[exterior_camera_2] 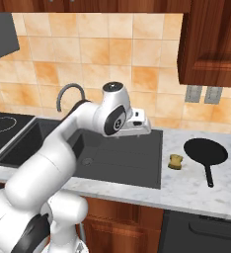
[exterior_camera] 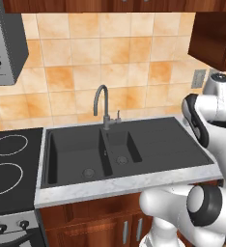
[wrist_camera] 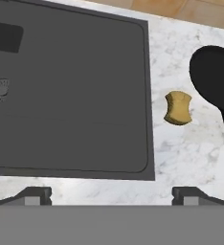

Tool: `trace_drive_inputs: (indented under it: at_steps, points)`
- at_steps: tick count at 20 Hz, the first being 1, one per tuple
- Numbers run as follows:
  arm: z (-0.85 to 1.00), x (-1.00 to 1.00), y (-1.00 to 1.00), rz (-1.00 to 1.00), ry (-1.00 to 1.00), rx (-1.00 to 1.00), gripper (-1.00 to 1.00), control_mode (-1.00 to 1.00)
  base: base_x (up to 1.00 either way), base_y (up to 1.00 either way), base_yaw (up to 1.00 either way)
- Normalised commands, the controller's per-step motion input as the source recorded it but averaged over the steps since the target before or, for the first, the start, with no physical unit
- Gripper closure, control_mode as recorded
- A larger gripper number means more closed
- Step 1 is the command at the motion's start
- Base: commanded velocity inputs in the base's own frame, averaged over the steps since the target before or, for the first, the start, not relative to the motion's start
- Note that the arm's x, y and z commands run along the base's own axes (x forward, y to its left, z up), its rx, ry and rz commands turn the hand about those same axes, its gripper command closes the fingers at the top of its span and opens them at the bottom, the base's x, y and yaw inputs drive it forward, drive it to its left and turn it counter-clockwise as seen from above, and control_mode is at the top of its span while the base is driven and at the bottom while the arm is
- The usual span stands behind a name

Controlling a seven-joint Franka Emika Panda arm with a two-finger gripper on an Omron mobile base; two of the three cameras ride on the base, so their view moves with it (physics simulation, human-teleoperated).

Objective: Pick the pan and sponge and place them into the sink. Then turn on the water.

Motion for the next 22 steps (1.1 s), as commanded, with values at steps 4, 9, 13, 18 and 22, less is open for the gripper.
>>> trace_drive_inputs:
  at_steps: [4,9,13,18,22]
  points:
    - [-0.29,-0.01,-0.27,0.0,0.0,-0.05,-1.0,-1.0,0.0,0.0,0.0]
    - [-0.19,0.0,-0.3,0.0,0.0,-0.05,-1.0,-1.0,0.0,0.0,0.0]
    - [-0.1,-0.01,-0.36,0.0,0.0,-0.03,-1.0,-1.0,0.0,0.0,0.0]
    - [-0.09,-0.03,-0.36,0.0,0.0,-0.02,-1.0,-1.0,0.0,0.0,0.0]
    - [-0.09,-0.07,-0.35,0.0,0.0,-0.03,-1.0,-1.0,0.0,0.0,0.0]
